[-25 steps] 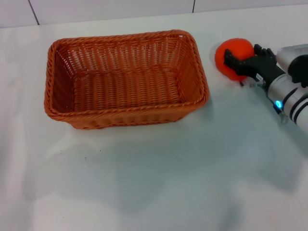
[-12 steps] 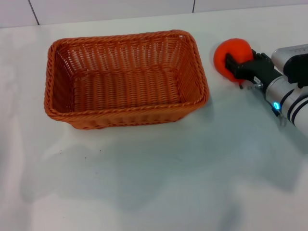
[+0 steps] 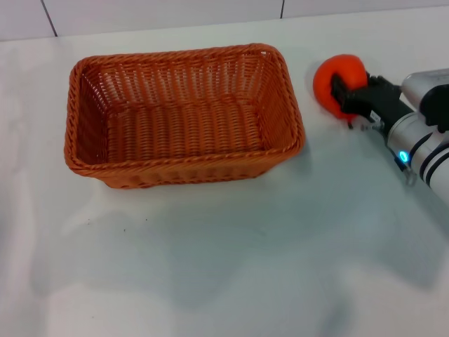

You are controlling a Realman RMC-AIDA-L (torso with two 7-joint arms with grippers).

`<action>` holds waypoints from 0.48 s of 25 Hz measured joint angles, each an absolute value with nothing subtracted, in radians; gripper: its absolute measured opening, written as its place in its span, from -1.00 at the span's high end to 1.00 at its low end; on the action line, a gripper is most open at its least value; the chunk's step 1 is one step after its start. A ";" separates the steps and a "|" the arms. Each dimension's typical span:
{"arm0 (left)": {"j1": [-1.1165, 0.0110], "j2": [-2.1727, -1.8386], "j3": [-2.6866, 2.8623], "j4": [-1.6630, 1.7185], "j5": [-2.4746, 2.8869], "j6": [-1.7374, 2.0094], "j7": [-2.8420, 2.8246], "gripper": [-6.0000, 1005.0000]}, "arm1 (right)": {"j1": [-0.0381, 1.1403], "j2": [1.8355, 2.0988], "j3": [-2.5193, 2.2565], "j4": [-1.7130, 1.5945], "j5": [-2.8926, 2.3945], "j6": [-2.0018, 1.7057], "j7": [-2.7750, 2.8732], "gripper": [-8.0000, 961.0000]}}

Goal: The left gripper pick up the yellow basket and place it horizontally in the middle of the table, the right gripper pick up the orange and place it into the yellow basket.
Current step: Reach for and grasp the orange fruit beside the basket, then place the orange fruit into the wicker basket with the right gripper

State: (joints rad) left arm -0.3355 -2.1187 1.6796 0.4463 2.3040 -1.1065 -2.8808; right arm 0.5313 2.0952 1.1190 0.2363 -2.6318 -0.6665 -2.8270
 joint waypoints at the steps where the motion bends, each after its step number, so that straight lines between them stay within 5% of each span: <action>1: -0.335 -2.119 1.680 0.446 2.304 -1.106 -2.881 -0.76 | 0.524 2.094 1.119 0.245 -2.632 -0.692 -2.827 -0.21; 12: -0.336 -2.120 1.680 0.436 2.304 -1.101 -2.881 -0.76 | 0.468 2.088 1.122 0.372 -2.637 -0.945 -2.827 0.02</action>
State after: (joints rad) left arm -0.3359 -2.1203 1.6797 0.4361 2.3040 -1.1005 -2.8808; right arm 0.4685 2.0882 1.1222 0.3720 -2.6371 -0.9455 -2.8271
